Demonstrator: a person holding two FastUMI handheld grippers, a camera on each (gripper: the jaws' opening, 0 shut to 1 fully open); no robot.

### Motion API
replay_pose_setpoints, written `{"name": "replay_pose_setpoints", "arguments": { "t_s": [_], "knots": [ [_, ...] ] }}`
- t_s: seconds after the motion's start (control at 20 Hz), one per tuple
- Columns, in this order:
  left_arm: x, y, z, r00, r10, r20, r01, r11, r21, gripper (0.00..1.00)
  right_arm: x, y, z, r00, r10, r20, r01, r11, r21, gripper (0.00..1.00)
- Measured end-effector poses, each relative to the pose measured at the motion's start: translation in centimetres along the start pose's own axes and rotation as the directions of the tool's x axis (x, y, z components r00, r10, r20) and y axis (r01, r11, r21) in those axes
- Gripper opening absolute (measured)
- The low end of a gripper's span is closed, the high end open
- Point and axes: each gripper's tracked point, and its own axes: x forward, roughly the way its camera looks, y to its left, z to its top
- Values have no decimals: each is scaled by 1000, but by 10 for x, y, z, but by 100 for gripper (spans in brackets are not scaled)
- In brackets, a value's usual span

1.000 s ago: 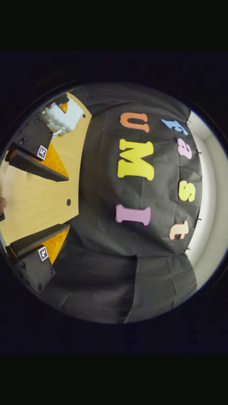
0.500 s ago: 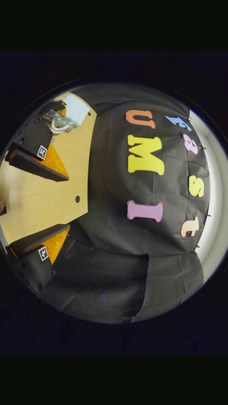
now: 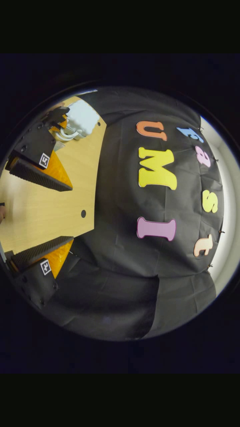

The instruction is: First open the suitcase, pack the skin care products into it, and then close the suitcase.

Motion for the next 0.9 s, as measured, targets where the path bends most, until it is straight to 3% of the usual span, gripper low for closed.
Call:
{"name": "replay_pose_setpoints", "arguments": {
  "t_s": [0.15,0.35,0.55,0.7,0.8,0.9],
  "knots": [
    [-7,12,-3,999,-34,7,35,994,-106,10,4,-4,2,1000,27,10,-27,1000,1,80],
    [-21,34,-11,998,-65,23,69,936,-346,5,5,0,14,1000,14,18,-15,1000,13,80],
    [-44,91,-24,995,-22,102,68,881,-468,3,-4,35,42,998,6,57,-7,1000,17,80],
    [-64,143,-55,990,0,139,80,813,-577,3,-9,74,58,996,15,91,-15,1000,3,80],
    [-73,182,-89,992,40,122,50,756,-652,3,-13,99,59,995,15,95,-15,1000,-2,80],
    [-77,212,-130,993,66,98,30,662,-749,3,-17,126,63,995,17,100,-17,1000,0,80]
  ]
}}
